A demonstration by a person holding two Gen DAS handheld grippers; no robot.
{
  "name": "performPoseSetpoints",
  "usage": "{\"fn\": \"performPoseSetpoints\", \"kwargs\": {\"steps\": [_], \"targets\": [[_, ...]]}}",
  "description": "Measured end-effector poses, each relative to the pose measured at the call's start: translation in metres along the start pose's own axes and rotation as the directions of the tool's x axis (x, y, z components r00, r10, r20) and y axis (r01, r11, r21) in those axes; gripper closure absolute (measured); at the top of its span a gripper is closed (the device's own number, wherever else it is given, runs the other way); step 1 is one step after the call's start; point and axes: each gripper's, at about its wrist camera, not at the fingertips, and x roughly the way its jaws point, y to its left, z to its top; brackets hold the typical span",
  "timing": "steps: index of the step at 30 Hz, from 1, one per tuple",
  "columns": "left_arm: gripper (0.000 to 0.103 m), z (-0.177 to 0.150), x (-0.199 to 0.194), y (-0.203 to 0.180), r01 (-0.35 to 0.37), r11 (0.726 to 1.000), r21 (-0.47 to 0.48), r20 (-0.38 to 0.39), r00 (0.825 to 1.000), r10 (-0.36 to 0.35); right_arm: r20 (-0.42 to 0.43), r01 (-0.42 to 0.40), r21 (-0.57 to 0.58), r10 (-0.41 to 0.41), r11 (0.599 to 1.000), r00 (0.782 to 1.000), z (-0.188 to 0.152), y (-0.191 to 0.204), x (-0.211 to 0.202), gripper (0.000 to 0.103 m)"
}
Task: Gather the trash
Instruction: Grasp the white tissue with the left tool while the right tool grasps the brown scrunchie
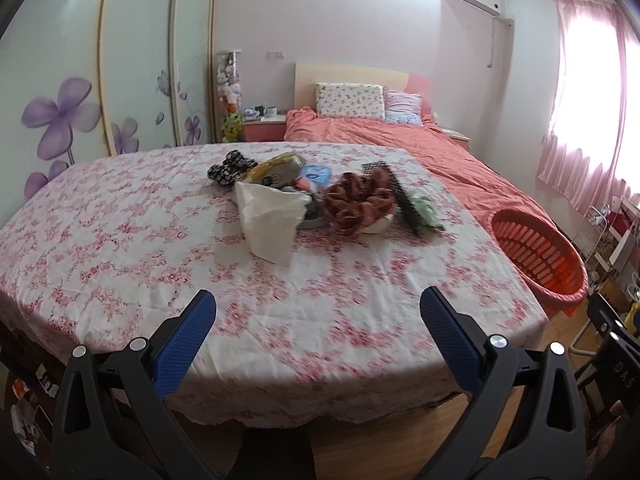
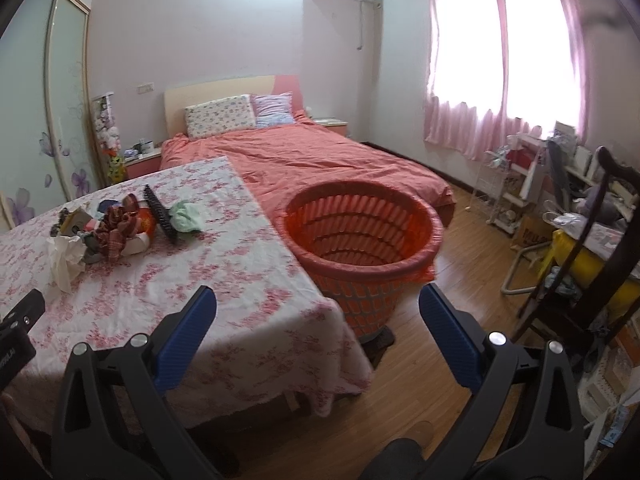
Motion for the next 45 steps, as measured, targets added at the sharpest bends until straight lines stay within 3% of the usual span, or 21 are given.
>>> {"fn": "performPoseSetpoints", "kwargs": {"steps": [9, 19, 25, 28, 34, 36, 41, 45], "targets": [[0.002, 0.028, 0.060, 0.044, -0.031, 0.997, -0.074, -0.065, 0.998, 0.026, -0.022, -0.072, 0.002, 0.072, 0.997, 0.997, 0.013, 0.035, 0.034, 0.004], [0.005, 0.049, 0.114, 0.046, -0.033, 0.998, -0.046, -0.123, 0.992, 0.027, -0.073, -0.115, -0.060, 0.111, 0.992, 0.991, 0.020, 0.074, 0.069, 0.004], [0.024, 0.050, 0.132, 0.051, 0.002, 0.999, -0.051, -0.163, 0.987, -0.011, -0.101, -0.129, -0.076, 0.121, 0.989, 0.987, 0.021, 0.086, 0.085, 0.004], [0.038, 0.051, 0.135, 0.055, 0.010, 0.999, -0.048, -0.172, 0.985, -0.018, -0.108, -0.136, -0.085, 0.126, 0.987, 0.986, 0.024, 0.093, 0.093, 0.004], [0.074, 0.047, 0.132, 0.070, 0.026, 0.997, -0.066, -0.175, 0.984, -0.037, -0.114, -0.159, -0.087, 0.148, 0.984, 0.982, 0.030, 0.105, 0.104, 0.004], [0.091, 0.046, 0.133, 0.077, 0.028, 0.997, -0.077, -0.178, 0.983, -0.042, -0.114, -0.170, -0.089, 0.159, 0.981, 0.981, 0.032, 0.110, 0.106, 0.006], [0.100, 0.047, 0.126, 0.091, 0.033, 0.994, -0.105, -0.157, 0.986, -0.049, -0.125, -0.226, -0.107, 0.213, 0.968, 0.969, 0.037, 0.132, 0.111, 0.016], [0.100, 0.052, 0.115, 0.102, 0.031, 0.993, -0.110, -0.126, 0.991, -0.045, -0.147, -0.295, -0.109, 0.278, 0.949, 0.949, 0.042, 0.155, 0.117, 0.033]]}}
